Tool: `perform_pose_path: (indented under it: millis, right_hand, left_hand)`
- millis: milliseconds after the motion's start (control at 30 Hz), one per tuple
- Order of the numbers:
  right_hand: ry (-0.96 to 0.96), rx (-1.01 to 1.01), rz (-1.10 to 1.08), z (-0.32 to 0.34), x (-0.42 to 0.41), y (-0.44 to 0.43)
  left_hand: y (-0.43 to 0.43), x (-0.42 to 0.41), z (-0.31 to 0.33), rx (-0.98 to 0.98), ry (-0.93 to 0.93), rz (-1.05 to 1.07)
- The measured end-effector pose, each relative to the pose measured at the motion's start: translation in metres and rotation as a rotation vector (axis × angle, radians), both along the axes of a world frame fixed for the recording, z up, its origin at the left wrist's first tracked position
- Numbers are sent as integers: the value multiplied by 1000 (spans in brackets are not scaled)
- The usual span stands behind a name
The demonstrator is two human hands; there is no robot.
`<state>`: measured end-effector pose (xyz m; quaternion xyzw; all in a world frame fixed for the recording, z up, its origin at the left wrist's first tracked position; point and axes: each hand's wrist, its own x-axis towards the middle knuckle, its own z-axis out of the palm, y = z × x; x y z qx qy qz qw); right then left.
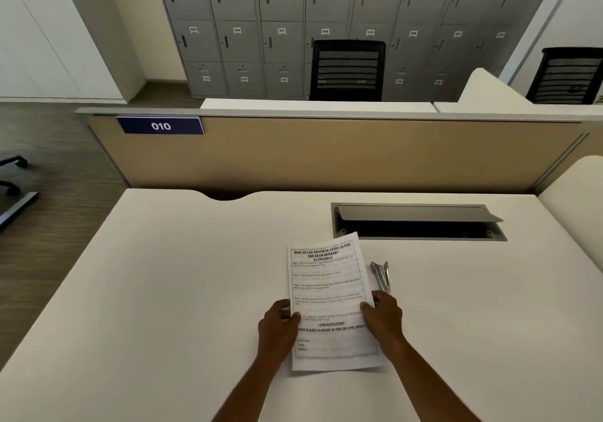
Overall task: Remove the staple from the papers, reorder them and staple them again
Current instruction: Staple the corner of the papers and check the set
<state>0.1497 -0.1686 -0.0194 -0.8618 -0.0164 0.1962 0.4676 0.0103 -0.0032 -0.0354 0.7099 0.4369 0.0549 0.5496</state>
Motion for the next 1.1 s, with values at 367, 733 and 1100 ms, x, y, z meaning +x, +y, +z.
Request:
perform_pose_path:
  millis: [367, 733, 1100]
  right_hand:
    - [-83, -206, 45, -6, 6, -7]
    - [-139, -448, 287, -4, 2, -17]
    - [-191, -371, 365, -7, -3, -29]
  left_hand:
    - [-1, 12, -7, 168, 93, -347]
    - [-8, 10, 2, 305, 286, -732]
    - [-11, 7, 2, 374, 275, -684]
